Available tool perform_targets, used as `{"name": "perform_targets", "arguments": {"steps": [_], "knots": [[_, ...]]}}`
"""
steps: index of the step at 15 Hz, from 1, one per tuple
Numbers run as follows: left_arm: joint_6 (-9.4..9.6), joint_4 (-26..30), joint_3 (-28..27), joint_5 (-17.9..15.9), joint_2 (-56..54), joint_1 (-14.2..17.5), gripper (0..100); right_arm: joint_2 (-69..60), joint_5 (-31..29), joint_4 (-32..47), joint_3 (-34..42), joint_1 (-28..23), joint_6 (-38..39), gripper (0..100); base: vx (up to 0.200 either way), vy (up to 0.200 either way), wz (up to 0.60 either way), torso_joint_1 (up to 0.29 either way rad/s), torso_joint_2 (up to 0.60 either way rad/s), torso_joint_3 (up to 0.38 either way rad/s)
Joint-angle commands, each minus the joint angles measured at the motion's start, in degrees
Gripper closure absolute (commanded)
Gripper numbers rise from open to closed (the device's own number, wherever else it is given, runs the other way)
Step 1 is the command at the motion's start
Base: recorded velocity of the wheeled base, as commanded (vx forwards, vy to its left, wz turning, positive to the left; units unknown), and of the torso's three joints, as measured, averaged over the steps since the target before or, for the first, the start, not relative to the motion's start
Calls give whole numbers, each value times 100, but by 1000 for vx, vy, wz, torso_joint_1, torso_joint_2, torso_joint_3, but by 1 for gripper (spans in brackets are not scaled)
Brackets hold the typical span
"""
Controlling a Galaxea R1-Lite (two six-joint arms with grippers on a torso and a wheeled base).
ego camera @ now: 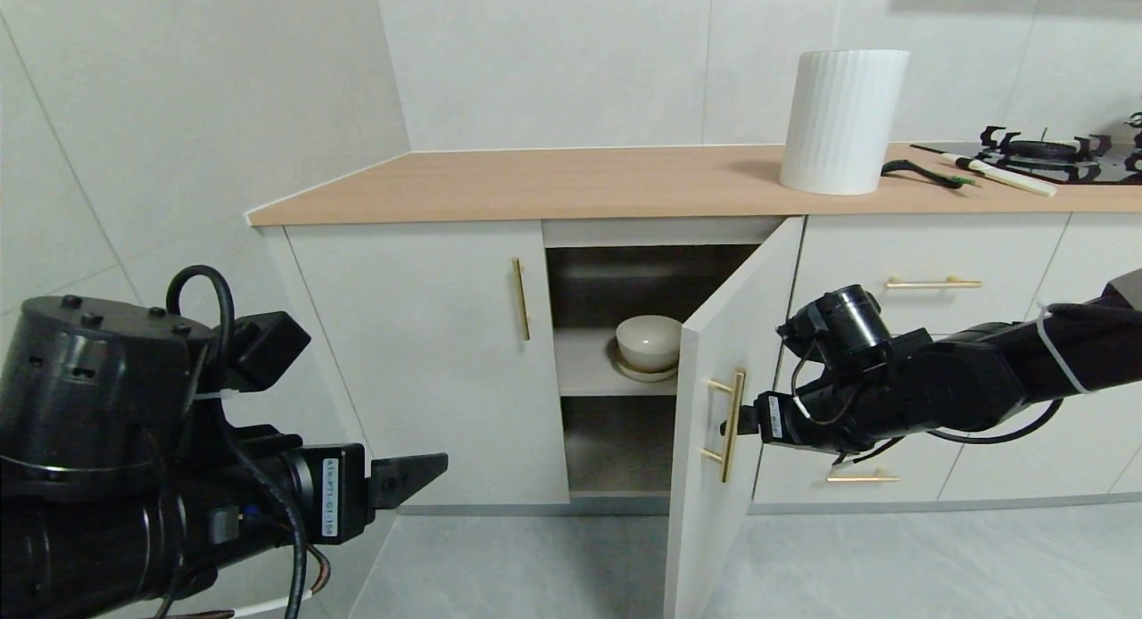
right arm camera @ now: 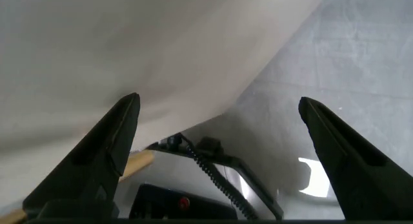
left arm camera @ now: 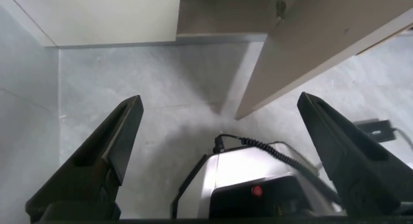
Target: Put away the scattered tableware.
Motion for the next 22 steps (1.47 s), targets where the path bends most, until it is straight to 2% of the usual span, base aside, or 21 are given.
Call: {"name": "perform_targets", "arguments": {"steps": [1, 4, 8, 10, 13, 19, 22], "knots": [[-1, 2, 5, 4, 16, 9, 0, 69, 1, 1, 5, 48, 69, 0, 200, 0, 0, 2, -2, -2], [-1, 2, 5, 4, 51, 9, 0, 157, 1, -122, 14, 206, 130, 0, 200, 0, 0, 1, 4, 6], [8, -16, 14, 4, 68, 9, 0, 350, -52, -544, -21, 329, 649, 0, 200, 0, 0, 4, -1, 1], [8, -16, 14, 13, 68, 9, 0, 482, -95, -887, -65, 338, 974, 0, 0, 0, 0, 0, 0, 0], [-1, -25, 14, 13, 68, 9, 0, 825, -192, -1282, -469, 408, 1853, 0, 0, 0, 0, 0, 0, 0], [-1, -25, 5, 4, 86, 9, 0, 1660, -1159, -1379, -1515, 391, 2741, 0, 0, 0, 0, 0, 0, 0], [-1, -25, 5, 4, 121, 9, 0, 1915, -1616, -1379, -1876, 329, 2864, 0, 0, 0, 0, 0, 0, 0]]}}
